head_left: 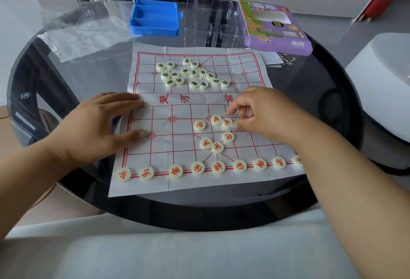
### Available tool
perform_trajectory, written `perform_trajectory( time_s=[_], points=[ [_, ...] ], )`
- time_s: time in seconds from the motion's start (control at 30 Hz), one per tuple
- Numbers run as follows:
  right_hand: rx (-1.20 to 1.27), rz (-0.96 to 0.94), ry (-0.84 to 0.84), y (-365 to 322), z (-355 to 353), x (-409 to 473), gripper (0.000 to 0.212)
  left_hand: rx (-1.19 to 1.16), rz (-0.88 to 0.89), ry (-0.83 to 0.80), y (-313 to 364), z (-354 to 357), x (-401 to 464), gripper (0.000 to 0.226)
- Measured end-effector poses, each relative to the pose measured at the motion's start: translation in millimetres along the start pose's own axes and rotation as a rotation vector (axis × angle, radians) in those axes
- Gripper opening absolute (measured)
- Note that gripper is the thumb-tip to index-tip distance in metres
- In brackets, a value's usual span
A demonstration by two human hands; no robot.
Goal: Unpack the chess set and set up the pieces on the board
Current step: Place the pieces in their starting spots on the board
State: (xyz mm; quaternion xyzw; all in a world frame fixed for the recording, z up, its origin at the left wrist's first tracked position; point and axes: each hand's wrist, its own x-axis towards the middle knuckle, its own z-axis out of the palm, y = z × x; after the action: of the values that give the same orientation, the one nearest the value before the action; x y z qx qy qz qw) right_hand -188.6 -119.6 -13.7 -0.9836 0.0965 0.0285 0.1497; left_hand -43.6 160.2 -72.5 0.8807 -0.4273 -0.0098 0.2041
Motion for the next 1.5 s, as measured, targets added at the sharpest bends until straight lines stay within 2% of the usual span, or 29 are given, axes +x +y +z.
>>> perform_trajectory(
  time_s=[0.2,0.4,0.63,0.73,0.83,0.93,1.0,1.33,1.5],
  points=[
    [-0.008,-0.011,-0.019,1.2,7.1,2.6,0.014,0.002,-0.002,-0.007,-1.8,0.7,0.7,0.079],
    [-0.033,0.100,0.042,15.7,-7.1,-2.0,0.007,0.000,-0.006,-0.004,-1.3,1.2,1.0,0.078],
    [-0.102,0.116,0.017,15.6,-6.6,-3.2,0.019,-0.002,-0.018,-0.006,-0.1,0.5,0.6,0.080],
    [-0.028,0.072,0.044,8.4,-9.5,-6.8,0.024,0.000,-0.026,-0.006,1.3,-0.4,0.4,0.082],
    [-0.044,-0.020,-0.059,-10.0,-11.1,-9.0,0.037,-0.010,-0.043,-0.012,2.8,-1.4,0.3,0.084],
    [-0.236,-0.008,-0.274,-25.6,-12.1,-6.6,0.049,-0.012,-0.035,-0.011,3.1,-2.0,0.0,0.086],
    [-0.251,0.005,-0.319,-28.5,-10.8,-6.7,0.052,-0.007,-0.032,-0.010,3.2,-1.8,-0.1,0.083],
    [-0.175,-0.044,-0.260,-23.2,4.3,1.3,0.060,0.009,-0.018,0.012,5.2,-1.8,0.3,0.080],
    [-0.019,-0.091,-0.050,-22.4,6.0,-4.2,0.042,0.014,-0.021,-0.002,3.8,-2.3,-0.1,0.081]
  ],
)
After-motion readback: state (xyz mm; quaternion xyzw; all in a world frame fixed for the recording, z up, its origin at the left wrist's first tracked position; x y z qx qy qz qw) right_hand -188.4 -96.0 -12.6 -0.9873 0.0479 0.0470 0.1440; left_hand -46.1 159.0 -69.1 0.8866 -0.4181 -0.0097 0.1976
